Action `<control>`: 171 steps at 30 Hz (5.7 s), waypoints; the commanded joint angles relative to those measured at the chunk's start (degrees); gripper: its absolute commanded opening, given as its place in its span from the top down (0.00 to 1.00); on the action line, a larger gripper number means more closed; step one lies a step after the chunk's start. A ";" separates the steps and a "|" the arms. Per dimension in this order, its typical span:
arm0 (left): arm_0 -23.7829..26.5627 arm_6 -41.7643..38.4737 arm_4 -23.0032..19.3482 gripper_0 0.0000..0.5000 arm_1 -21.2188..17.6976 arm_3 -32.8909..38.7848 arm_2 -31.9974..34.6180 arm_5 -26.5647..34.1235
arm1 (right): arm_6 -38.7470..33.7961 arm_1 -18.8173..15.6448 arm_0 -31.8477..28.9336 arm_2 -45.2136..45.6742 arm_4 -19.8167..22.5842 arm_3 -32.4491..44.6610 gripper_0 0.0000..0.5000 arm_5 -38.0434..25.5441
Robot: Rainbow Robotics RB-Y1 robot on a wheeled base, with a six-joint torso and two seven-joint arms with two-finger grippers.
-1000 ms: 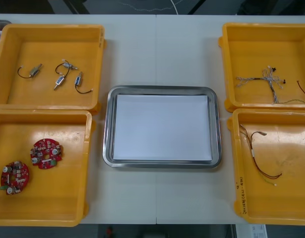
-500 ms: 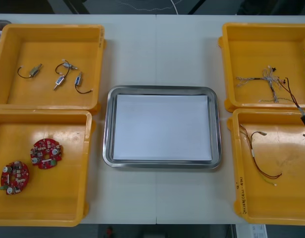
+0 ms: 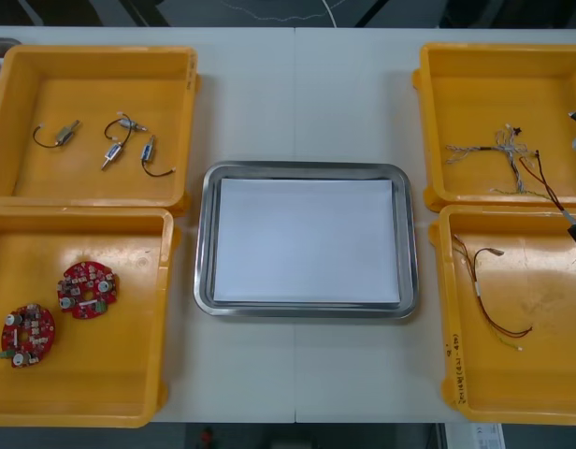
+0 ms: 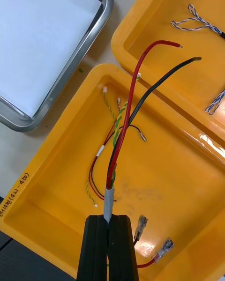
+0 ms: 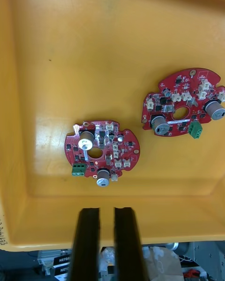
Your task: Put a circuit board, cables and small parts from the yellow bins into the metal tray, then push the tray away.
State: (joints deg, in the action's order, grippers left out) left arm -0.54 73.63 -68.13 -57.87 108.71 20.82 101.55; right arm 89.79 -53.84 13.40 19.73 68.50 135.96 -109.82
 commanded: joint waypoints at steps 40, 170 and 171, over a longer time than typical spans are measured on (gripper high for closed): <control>-2.98 -33.20 9.15 0.00 5.31 2.03 -1.57 -10.06 | 10.49 -4.79 -3.20 -1.71 0.59 1.50 1.00 -0.18; 28.40 -26.43 6.78 0.99 2.67 15.30 -21.70 8.45 | 12.69 -4.79 -3.29 -1.54 -1.08 0.00 1.00 -0.18; 29.54 -26.61 6.96 1.00 3.29 15.21 -23.10 8.45 | 12.69 -4.79 -3.29 -1.54 -1.00 0.00 1.00 -0.18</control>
State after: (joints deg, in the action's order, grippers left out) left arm 24.21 45.18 -60.82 -53.67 122.13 0.83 109.48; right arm 100.71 -56.40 10.71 18.55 67.66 135.77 -109.82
